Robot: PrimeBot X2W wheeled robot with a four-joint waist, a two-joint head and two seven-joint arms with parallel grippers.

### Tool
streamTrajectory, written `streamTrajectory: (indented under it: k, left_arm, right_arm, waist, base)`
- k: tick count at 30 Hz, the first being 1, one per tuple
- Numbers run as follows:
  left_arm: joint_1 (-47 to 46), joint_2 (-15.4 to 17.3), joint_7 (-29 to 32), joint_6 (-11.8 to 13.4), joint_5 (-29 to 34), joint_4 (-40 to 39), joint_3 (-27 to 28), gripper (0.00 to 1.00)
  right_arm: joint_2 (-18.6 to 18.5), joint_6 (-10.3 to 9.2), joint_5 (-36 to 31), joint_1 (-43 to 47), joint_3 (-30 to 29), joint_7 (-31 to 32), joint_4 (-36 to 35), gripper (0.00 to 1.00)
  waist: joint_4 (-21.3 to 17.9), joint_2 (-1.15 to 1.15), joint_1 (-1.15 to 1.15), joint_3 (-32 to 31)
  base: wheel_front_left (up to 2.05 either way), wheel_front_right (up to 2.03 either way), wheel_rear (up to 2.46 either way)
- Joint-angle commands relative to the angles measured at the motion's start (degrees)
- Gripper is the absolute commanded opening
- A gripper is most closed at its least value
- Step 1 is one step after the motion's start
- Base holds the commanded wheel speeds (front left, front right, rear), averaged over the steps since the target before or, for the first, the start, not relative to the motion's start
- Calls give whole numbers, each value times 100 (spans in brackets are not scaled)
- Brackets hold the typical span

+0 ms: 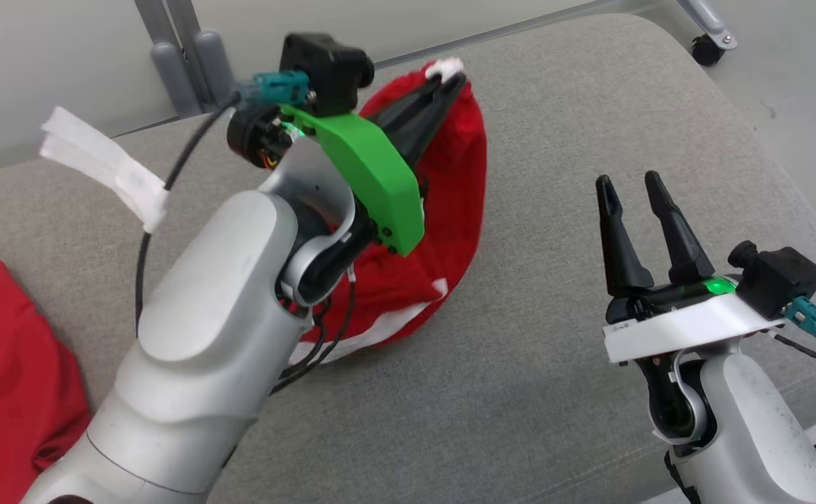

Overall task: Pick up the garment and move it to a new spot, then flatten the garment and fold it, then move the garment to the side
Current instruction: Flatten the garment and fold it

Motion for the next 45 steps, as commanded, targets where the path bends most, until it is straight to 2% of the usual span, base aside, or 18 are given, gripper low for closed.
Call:
streamTrajectory:
  k: [1,3,7,13,16,18,20,24,25,26,27,32,35,39,40,43,45]
  left_arm:
    - [-158,7,-72,-14,-128,-120,100,0]
    - [-196,85,-134,-15,-288,-321,231,0]
    - [148,469,-160,10,-465,-676,475,0]
    - [1643,1062,-223,118,-859,-953,693,0]
    - [2505,1407,-440,118,-789,-758,687,0]
    - [2970,1469,-608,69,-824,-495,578,0]
    - [3188,1660,-865,52,-597,-106,537,0]
    - [3324,1547,-1457,31,-466,542,486,0]
    - [3298,1519,-1565,30,-435,635,473,21]
    - [3255,1494,-1677,24,-410,754,457,96]
    - [3219,1472,-1766,18,-391,824,442,100]
    - [3152,1479,-2089,6,-283,992,368,100]
    - [3200,1555,-2251,159,-160,822,419,100]
    - [3341,1690,-2539,607,43,348,612,100]
    - [3464,1674,-2761,992,101,32,791,100]
    - [3698,1603,-3001,1432,240,-334,1023,100]
    - [3891,1520,-3094,1610,286,-511,1140,100]
  right_arm:
    - [10,0,-13,-31,-46,-14,-25,100]
    - [8,0,-30,19,-111,-14,-40,100]
    - [-51,0,-73,106,-177,-14,-35,100]
    - [-123,0,-64,193,-127,-14,17,100]
    - [-148,0,-40,189,-87,-14,34,100]
    - [-186,0,-32,174,-82,-14,38,100]
    - [-228,0,-27,169,-63,-14,50,100]
    - [-315,0,-27,169,-43,-14,75,100]
    - [-321,0,-27,176,-34,-14,80,100]
    - [-332,0,-27,187,-15,-14,93,100]
    - [-343,0,-25,198,-8,-14,101,100]
    - [-370,0,-7,281,55,-14,165,100]
    - [-385,0,9,324,47,-14,183,100]
    - [-392,0,28,410,23,-14,178,100]
    - [-396,0,27,436,19,-14,172,100]
    - [-406,0,48,451,28,-14,173,100]
    - [-417,0,66,489,19,-14,181,100]
  waist:
    - [-32,0,0,6]
    - [-9,0,0,-1]
    - [127,0,0,-44]
    - [390,0,0,-98]
    - [486,0,0,-82]
    - [551,0,0,-48]
    - [614,0,0,-22]
    - [724,0,0,-27]
    - [744,0,0,-42]
    - [765,0,0,-63]
    - [781,0,0,-84]
    - [823,0,0,-244]
    - [848,0,0,-320]
    - [892,0,0,-409]
    - [910,0,0,-444]
    - [920,0,0,-477]
    - [931,0,0,-483]
  base:
    - [0,0,0]
    - [0,0,0]
    - [0,0,0]
    - [0,0,0]
    - [0,0,0]
    - [0,0,0]
    - [0,0,0]
    - [0,0,0]
    - [0,0,0]
    - [0,0,0]
    - [0,0,0]
    - [0,0,0]
    - [0,0,0]
    - [0,0,0]
    - [0,0,0]
    - [0,0,0]
    - [0,0,0]
